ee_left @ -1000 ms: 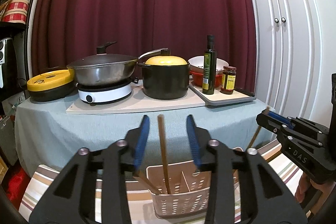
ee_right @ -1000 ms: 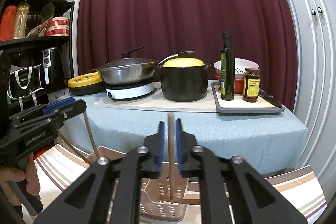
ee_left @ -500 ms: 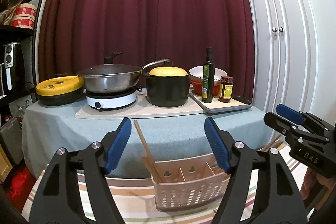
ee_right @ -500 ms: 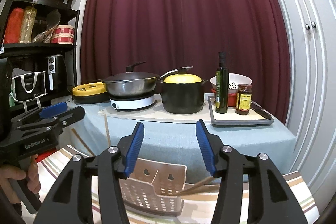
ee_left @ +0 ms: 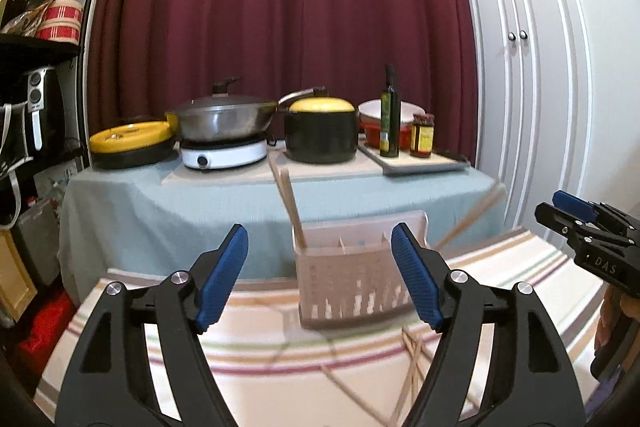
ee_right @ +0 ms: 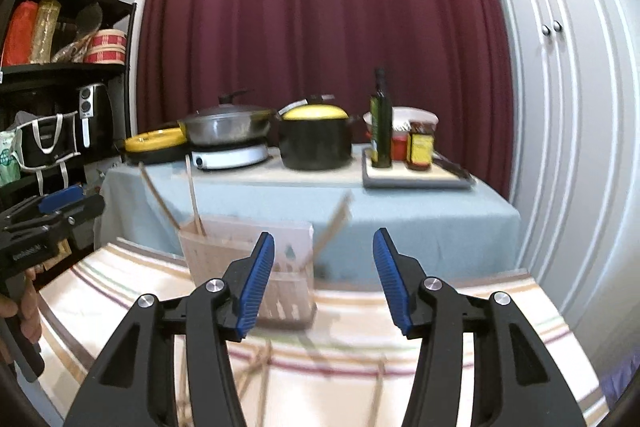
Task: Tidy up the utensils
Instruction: 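Withdraw both open tools from the holder back over the chopsticks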
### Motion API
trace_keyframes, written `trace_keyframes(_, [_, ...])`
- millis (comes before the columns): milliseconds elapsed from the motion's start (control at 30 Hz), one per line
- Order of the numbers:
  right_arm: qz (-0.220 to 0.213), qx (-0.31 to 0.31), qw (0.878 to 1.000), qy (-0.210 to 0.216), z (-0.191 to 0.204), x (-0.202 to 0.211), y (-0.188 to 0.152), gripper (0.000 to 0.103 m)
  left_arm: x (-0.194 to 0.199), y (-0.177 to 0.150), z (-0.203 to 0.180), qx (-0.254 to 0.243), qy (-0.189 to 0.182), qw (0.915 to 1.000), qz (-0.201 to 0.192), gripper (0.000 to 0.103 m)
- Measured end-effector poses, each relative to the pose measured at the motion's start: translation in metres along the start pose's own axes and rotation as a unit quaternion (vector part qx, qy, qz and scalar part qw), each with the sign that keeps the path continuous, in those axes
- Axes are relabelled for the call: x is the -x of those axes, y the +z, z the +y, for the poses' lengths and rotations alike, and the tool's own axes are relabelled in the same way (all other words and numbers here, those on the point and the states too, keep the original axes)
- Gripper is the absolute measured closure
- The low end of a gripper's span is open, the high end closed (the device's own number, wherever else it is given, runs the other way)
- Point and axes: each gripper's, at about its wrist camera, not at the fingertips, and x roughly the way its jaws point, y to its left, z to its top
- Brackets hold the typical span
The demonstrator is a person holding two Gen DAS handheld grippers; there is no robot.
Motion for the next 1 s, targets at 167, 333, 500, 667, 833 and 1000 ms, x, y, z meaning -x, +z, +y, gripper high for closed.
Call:
trace_keyframes(167, [0.019,-0.002,1.000,-0.023,-0.005,0.020,-0.044,0.052,0.010,-0.038,0.001,0.008,-0.005,0.9994,0.033,0.030])
trace_keyframes(333, [0.039,-0.004,0.998,-0.040,-0.011,0.040,-0.092,0.052,0.021,-0.078,0.004,0.013,0.001,0.9980,0.062,0.030])
trace_keyframes(500, [0.057,0.001,0.997,-0.044,-0.015,0.053,-0.132,0.052,0.030,-0.105,0.007,0.013,0.007,0.9965,0.083,0.030])
trace_keyframes(667, [0.080,-0.002,0.996,-0.032,-0.014,0.055,-0.159,0.052,0.034,-0.126,0.008,0.017,0.007,0.9951,0.097,0.030])
trace_keyframes(833, [0.099,0.000,0.995,-0.029,-0.012,0.053,-0.180,0.058,0.036,-0.146,0.005,0.022,0.000,0.9934,0.113,0.031])
trace_keyframes(1000, [0.112,-0.015,0.993,-0.020,-0.017,0.051,-0.190,0.078,0.035,-0.159,-0.001,0.020,-0.009,0.9919,0.125,0.031])
